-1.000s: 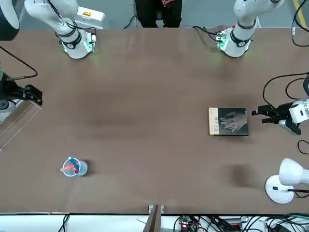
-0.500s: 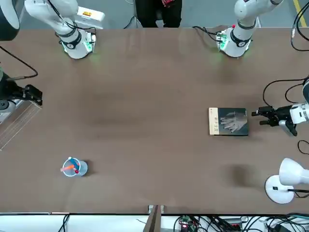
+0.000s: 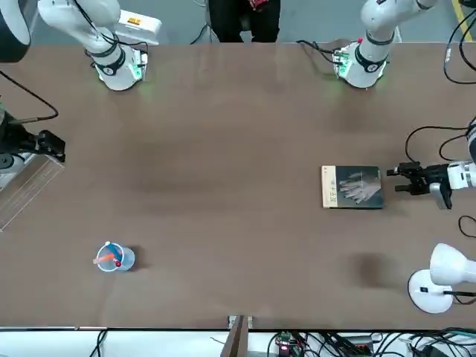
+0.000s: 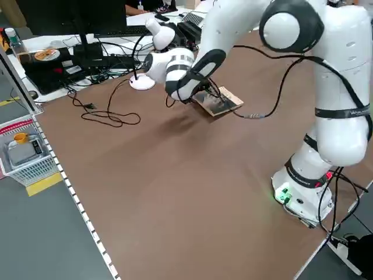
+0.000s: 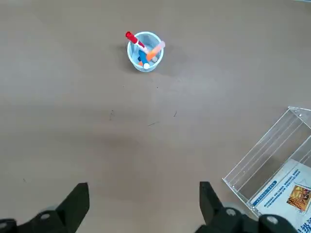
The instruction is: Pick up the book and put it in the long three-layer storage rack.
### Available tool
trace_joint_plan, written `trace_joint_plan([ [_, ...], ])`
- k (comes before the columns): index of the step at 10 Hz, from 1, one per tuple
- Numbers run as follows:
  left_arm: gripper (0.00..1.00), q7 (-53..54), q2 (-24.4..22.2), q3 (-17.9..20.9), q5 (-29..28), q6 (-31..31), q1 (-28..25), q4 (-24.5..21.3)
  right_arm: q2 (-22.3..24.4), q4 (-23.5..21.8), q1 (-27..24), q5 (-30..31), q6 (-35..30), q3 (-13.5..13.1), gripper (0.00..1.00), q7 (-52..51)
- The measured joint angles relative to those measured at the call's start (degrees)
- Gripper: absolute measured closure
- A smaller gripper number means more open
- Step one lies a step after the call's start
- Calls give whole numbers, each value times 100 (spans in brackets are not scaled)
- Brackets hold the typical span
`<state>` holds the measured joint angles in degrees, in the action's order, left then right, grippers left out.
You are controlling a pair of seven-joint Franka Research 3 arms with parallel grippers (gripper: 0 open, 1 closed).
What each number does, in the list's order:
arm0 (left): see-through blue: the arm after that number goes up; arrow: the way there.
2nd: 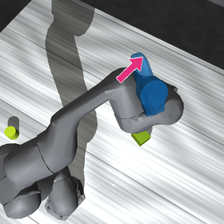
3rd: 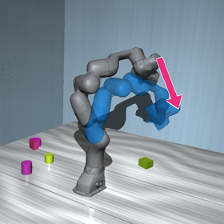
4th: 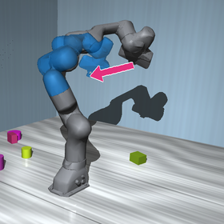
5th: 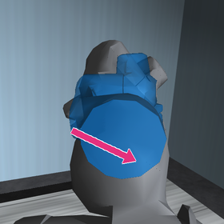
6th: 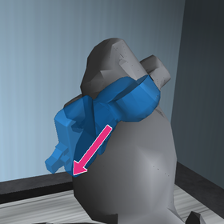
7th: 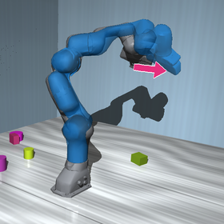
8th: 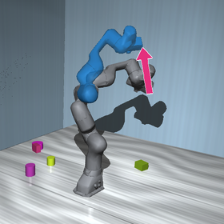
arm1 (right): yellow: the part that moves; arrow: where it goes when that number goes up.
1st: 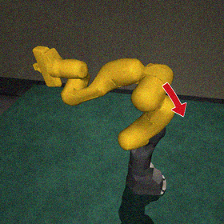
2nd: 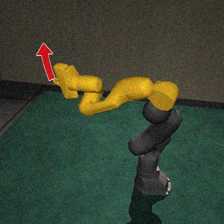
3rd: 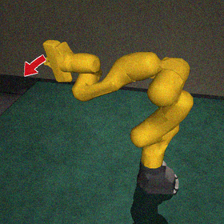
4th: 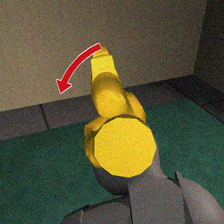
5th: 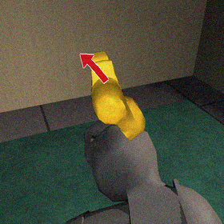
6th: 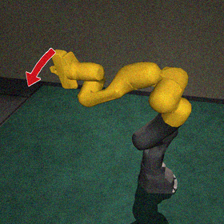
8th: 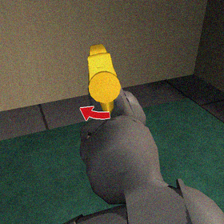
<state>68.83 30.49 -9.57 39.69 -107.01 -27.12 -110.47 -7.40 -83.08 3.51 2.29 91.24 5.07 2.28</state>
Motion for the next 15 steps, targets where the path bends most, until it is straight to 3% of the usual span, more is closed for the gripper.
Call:
trace_joint_plan([
  [5,3,36,468,-1,98,498,-179,554,-2,-6,0,0,-3,-3,0,0],
  [10,4,32,997,0,785,714,-258,604,-3,-9,0,0,-3,-3,0,0],
  [15,5,-148,1117,-5,888,748,-269,667,-3,-9,0,0,-3,-3,0,0],
])
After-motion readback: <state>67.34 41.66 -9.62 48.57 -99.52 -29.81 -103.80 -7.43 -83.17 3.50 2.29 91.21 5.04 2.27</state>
